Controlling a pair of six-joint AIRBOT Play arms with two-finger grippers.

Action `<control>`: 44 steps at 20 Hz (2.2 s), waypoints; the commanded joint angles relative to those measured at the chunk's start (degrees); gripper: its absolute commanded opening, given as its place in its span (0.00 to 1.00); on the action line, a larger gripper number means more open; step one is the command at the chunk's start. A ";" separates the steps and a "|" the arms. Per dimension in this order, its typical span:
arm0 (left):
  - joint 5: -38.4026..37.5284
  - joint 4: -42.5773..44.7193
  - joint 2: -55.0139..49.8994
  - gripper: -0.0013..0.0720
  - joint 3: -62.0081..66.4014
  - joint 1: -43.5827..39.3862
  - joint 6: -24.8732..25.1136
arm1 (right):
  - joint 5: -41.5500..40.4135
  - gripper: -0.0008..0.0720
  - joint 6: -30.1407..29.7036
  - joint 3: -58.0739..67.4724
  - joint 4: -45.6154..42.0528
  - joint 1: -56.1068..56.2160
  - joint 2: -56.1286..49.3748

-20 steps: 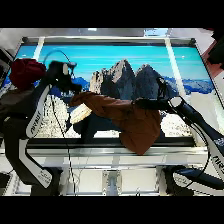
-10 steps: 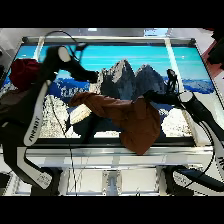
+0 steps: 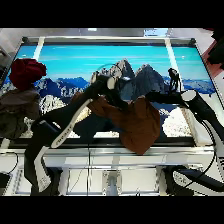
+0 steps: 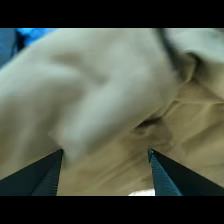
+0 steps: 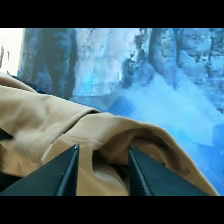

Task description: Fold the shirts.

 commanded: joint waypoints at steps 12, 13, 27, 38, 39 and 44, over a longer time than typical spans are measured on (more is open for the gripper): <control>-2.16 -1.38 -1.75 0.84 0.76 -4.50 -6.01 | 0.20 0.52 -0.15 0.04 -2.27 -0.04 0.04; -3.23 0.85 -1.73 0.84 1.09 -4.48 -6.03 | 0.20 0.52 -0.15 0.04 -2.27 -0.02 0.04; -14.51 22.73 4.96 0.77 7.32 -15.43 -12.76 | 0.26 0.52 -0.13 0.04 -6.21 -0.04 0.04; -3.54 28.11 -1.25 0.77 7.19 -17.55 -18.69 | -3.02 0.52 7.48 0.04 -19.41 -0.46 0.04; -4.15 29.64 -1.77 0.77 7.19 -17.53 -19.17 | -2.82 0.52 8.44 0.04 -20.31 -1.31 0.04; -5.16 31.41 -2.78 0.77 7.19 -16.50 -19.85 | -0.76 0.52 9.14 0.04 -17.25 -8.57 0.04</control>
